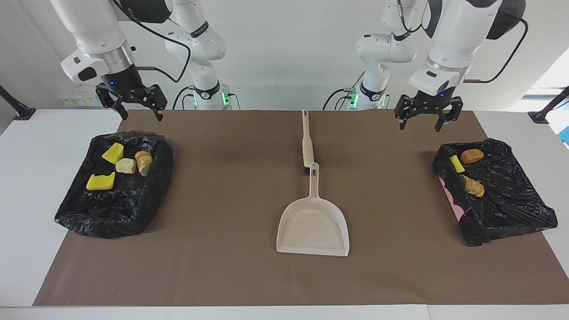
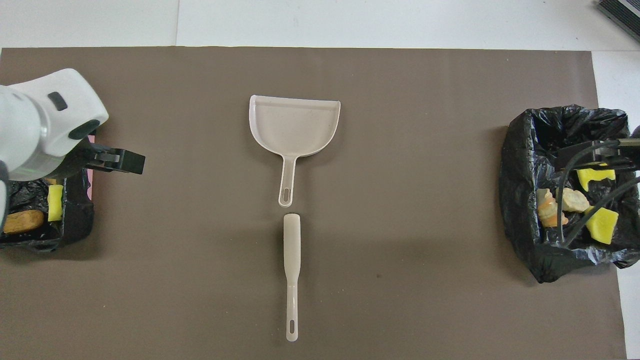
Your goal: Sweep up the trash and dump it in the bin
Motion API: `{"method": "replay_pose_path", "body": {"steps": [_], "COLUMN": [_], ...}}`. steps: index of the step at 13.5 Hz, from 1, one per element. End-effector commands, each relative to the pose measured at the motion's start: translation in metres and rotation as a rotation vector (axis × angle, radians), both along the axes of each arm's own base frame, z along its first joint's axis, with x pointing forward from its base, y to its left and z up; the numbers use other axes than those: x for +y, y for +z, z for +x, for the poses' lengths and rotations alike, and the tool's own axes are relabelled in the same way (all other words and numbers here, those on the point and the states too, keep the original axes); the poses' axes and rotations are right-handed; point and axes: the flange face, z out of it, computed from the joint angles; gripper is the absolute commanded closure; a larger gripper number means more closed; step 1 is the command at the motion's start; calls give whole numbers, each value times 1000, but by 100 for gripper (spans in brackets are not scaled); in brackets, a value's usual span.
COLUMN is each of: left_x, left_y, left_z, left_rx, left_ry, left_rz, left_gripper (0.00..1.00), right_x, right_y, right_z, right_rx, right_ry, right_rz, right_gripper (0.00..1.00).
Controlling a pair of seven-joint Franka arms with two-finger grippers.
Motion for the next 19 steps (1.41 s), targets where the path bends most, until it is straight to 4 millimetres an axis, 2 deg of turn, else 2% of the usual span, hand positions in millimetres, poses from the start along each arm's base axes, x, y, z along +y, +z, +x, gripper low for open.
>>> {"method": "replay_pose_path", "body": {"steps": [1, 5, 19], "left_x": [27, 44, 43], "left_y": [45, 50, 53], "left_z": [-5, -18, -27], "left_rx": [16, 83, 82], "left_ry": [-8, -17, -22], "left_rz": [-51, -79, -75], "left_gripper": [0, 0, 0], "right_x": [0, 0, 0], "right_y": [-1, -2, -2], "right_z": [-2, -3, -3], "right_rx": [0, 8, 8], "right_ry": [-19, -19, -18], "right_rz": [6, 5, 6], "right_gripper": [0, 0, 0]}}
